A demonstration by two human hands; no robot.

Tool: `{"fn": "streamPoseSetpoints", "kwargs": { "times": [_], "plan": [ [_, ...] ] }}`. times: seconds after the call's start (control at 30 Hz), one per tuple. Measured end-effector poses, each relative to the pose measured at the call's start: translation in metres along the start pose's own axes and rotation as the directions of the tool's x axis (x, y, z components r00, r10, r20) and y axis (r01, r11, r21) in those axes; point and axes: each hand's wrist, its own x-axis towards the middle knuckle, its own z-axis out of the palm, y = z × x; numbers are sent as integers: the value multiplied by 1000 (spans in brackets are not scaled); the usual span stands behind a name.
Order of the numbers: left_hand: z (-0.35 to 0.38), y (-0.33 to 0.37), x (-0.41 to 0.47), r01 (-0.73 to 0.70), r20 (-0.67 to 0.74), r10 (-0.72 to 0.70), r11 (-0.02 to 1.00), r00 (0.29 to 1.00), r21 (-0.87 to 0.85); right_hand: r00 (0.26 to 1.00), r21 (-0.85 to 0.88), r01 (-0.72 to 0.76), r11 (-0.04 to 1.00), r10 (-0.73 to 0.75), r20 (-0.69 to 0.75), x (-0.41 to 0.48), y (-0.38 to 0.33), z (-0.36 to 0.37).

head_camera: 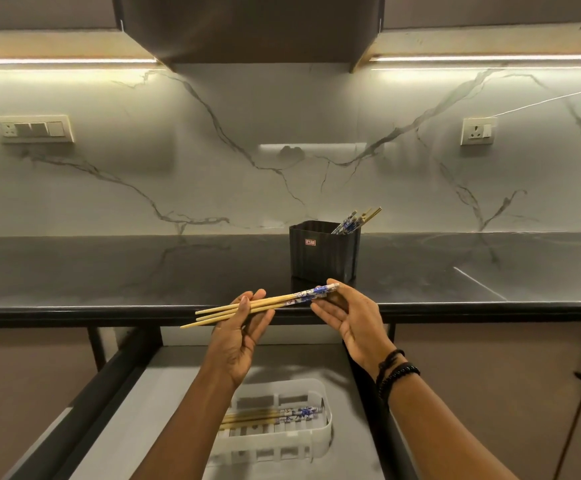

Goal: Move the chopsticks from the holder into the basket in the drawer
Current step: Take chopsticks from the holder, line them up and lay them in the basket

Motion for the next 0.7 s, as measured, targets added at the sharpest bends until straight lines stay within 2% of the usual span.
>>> {"fn": "streamPoseSetpoints", "kwargs": {
  "times": [0.07, 0.2, 0.3, 0.5, 0.7],
  "plan": [
    [0, 1, 0, -4, -12, 4, 1000, 1000, 3, 1000, 24, -10, 1000, 10, 0, 0, 0, 2],
    [-1, 2, 0, -1, -13, 1, 1000, 1000, 4, 997, -107, 75, 991, -75, 9, 0, 1, 1],
    [-1, 2, 0, -3, -23, 4, 1000, 1000, 15, 996, -146, 84, 986, -86, -7, 0, 2, -1],
    [-1, 2, 0, 7, -11, -7, 1000, 1000, 12, 997, -144, 78, 987, -77, 8, 0, 3, -2],
    [-5, 4, 2, 4, -15, -5, 999, 1000, -33, 996, 37, -33, 999, 30, 82, 2, 5, 1]
  ]
}}
